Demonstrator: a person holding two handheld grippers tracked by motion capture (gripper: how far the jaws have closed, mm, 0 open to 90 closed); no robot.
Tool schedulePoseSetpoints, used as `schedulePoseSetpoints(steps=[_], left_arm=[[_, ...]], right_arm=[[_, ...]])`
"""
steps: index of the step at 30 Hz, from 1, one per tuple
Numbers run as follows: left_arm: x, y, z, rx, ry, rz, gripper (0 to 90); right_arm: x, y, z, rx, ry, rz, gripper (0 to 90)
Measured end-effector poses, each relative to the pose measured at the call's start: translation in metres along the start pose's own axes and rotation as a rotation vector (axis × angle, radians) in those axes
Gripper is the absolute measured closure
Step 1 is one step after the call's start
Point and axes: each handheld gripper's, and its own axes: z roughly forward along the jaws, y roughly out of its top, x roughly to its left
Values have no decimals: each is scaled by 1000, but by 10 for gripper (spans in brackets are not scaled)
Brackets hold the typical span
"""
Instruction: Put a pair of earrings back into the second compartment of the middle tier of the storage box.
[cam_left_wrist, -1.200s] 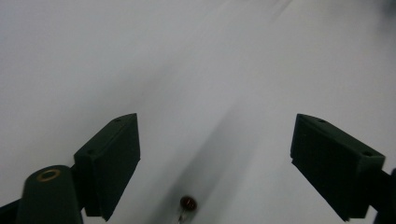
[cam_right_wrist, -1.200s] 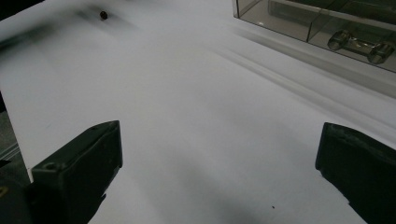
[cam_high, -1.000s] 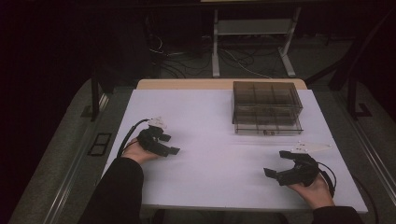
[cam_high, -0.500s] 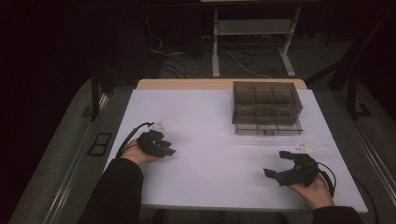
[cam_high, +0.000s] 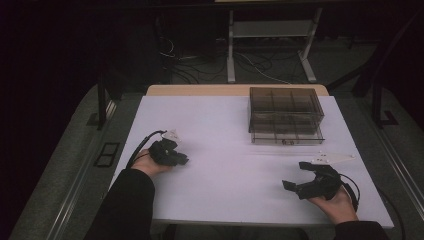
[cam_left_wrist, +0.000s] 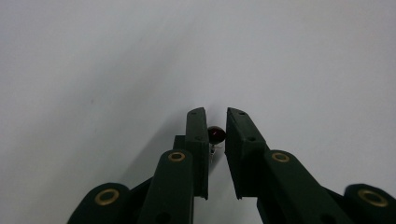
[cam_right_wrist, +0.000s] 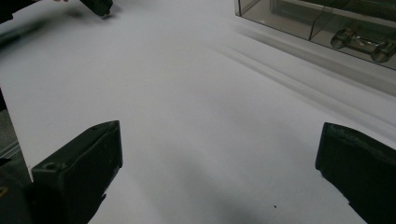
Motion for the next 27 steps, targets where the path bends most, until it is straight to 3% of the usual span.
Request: schedulePoseSetpoints(steps=[6, 18, 24, 27], left_arm=[[-6, 24, -4, -54, -30, 28, 779], [-18, 71, -2, -113, -66, 77, 780], [-29, 101, 1, -147, -103, 109, 780], [-35, 116, 6, -149, -114, 147, 780]], right_arm=[[0, 0, 0, -1, 0, -2, 1], [0, 0, 0, -2, 1, -2, 2], [0, 0, -1, -4, 1, -4, 1], [0, 0, -1, -6, 1, -2, 1]])
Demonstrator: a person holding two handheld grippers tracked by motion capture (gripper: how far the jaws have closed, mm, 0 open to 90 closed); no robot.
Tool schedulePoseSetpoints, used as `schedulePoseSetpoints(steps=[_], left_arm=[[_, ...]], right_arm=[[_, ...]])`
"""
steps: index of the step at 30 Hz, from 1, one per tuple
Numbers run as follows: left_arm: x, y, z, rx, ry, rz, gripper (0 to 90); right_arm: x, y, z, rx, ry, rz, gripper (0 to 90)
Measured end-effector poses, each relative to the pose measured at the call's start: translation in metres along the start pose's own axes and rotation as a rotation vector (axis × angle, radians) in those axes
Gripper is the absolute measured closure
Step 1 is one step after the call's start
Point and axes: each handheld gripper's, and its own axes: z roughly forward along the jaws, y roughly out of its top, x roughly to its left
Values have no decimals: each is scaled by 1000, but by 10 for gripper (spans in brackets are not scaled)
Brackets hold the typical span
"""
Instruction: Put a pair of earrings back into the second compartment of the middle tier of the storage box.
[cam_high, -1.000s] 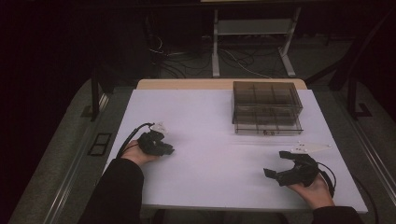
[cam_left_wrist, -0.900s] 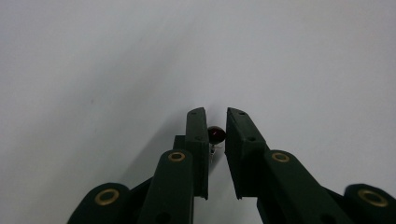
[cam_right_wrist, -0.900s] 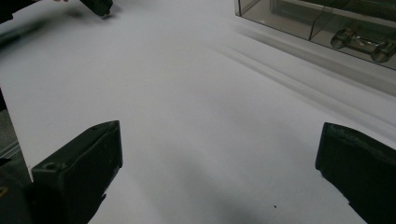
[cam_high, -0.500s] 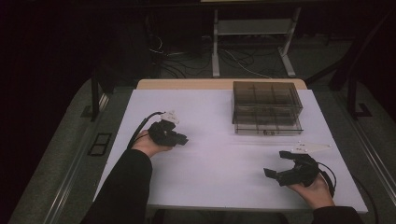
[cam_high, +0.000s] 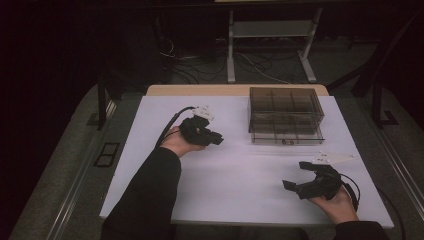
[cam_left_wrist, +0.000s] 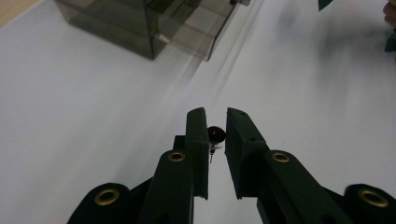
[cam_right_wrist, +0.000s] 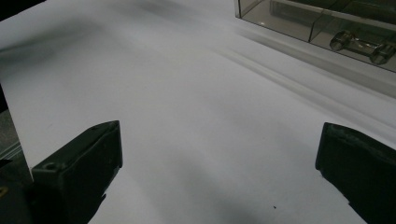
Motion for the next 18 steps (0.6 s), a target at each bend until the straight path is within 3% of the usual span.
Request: schedulePoseSetpoints(steps=[7, 18], left_arm=[[-6, 26, 11, 6, -24, 50, 780], [-16, 59, 34, -5, -43, 81, 779]], right_arm=[[0, 0, 0, -4, 0, -2, 1], [0, 0, 0, -2, -1, 4, 1]])
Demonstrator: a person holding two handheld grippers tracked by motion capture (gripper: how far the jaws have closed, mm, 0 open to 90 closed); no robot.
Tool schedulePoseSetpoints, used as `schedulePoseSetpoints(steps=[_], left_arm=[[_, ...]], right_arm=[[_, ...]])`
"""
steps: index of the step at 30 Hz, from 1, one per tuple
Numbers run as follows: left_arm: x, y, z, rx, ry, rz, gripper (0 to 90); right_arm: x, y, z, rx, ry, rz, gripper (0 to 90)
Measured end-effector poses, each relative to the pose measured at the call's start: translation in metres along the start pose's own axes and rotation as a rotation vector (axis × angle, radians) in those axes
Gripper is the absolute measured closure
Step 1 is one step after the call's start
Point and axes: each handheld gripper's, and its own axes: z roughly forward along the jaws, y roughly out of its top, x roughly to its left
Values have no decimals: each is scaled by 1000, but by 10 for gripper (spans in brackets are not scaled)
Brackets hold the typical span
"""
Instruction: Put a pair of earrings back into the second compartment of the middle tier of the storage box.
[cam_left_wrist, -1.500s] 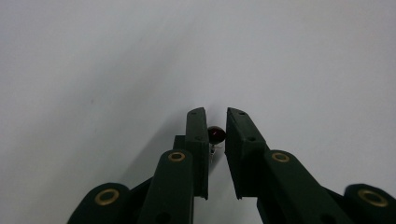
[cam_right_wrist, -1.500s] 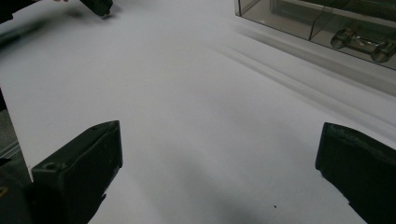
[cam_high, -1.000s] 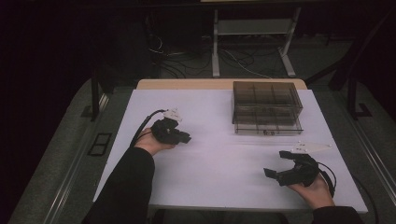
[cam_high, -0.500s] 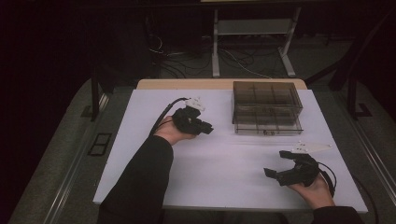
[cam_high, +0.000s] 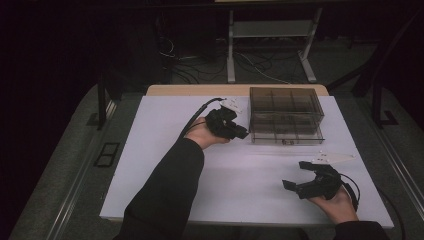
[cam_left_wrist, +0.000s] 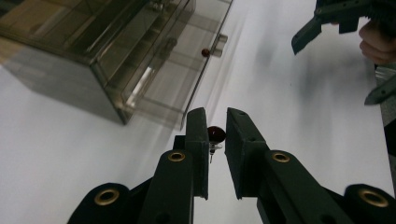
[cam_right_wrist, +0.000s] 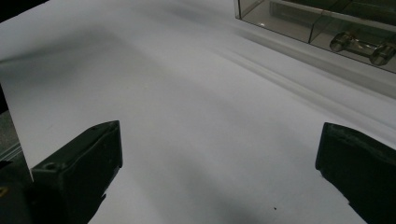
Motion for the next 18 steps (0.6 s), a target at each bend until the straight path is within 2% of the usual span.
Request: schedulePoseSetpoints(steps=[18], left_arm=[[-4, 40, 51, -39, -47, 11, 780]], right_arm=[[-1, 0, -1, -3, 4, 1, 1]])
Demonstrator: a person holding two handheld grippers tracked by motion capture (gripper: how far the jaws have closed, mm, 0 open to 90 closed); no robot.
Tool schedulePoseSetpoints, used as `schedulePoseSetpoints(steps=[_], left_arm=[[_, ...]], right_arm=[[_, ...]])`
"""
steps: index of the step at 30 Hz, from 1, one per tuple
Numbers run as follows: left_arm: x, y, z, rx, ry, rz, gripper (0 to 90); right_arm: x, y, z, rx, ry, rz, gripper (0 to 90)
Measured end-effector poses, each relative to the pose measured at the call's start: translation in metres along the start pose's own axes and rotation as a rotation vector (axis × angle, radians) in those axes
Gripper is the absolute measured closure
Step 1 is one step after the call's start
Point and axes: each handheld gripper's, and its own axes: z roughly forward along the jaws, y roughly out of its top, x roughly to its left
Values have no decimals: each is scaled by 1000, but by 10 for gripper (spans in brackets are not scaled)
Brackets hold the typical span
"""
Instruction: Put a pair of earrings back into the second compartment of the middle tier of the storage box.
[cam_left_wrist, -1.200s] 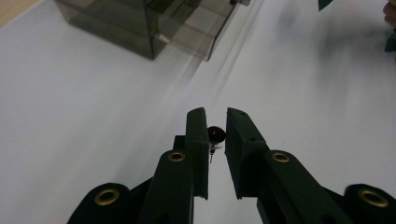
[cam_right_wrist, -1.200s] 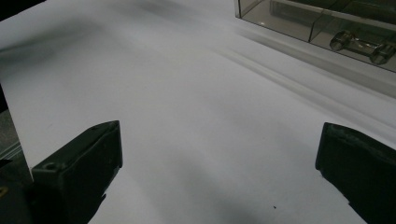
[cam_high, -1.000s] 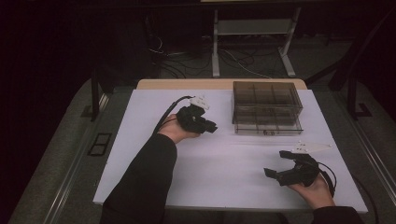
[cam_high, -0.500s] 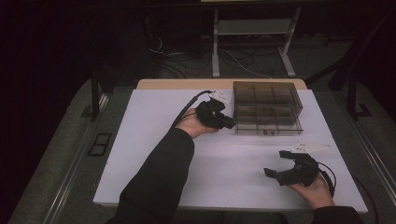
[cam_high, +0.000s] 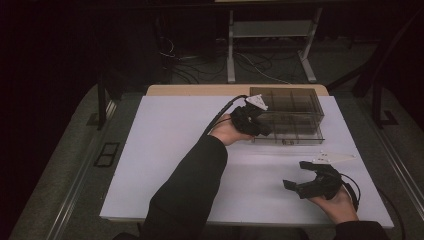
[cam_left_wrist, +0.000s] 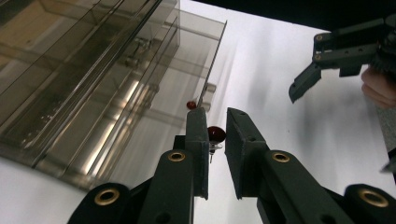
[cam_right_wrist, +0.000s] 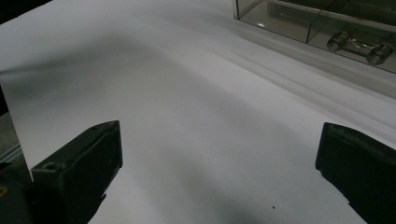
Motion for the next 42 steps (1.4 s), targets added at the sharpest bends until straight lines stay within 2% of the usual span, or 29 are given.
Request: schedulePoseSetpoints(steps=[7, 10, 14, 17, 19, 24, 28, 32, 34, 35, 36, 37, 38, 39, 42], left_arm=[[3, 9, 20, -20, 4, -4, 780], [5, 10, 28, -43, 1, -20, 780], [8, 11, 40, -49, 18, -23, 780], [11, 10, 49, -62, 30, -33, 780], [13, 8, 56, -88, 41, -58, 780], [18, 1, 70, -71, 58, -81, 780], [20, -1, 75, -70, 71, -94, 776], [20, 0, 71, -65, 62, -89, 663], [18, 1, 66, -64, 63, -104, 604], [19, 1, 63, -56, 56, -95, 568], [17, 1, 59, -53, 51, -105, 530], [18, 1, 56, -47, 53, -93, 481], [16, 1, 52, -50, 46, -107, 456], [17, 0, 47, -49, 40, -97, 416], [14, -3, 33, -66, 41, -114, 327]], right_arm=[[0, 0, -1, -2, 1, 2, 1], [0, 0, -1, -4, 2, -4, 1], [0, 0, -1, -9, 2, -5, 1], [0, 0, -1, -8, 3, -3, 1], [0, 0, -1, -9, 5, -5, 1], [0, 0, -2, -8, 9, -2, 1], [0, 0, -2, -7, 9, -4, 1], [0, 0, -3, -7, 10, -4, 1], [0, 1, -2, -6, 10, -4, 1], [0, 0, -2, -6, 10, -3, 1], [0, 0, -2, -8, 11, -3, 1], [0, 0, -2, -8, 10, -3, 1], [0, 0, -2, -9, 9, -5, 2], [0, 1, -2, -11, 8, -4, 1], [0, 1, -3, -11, 5, -3, 1]])
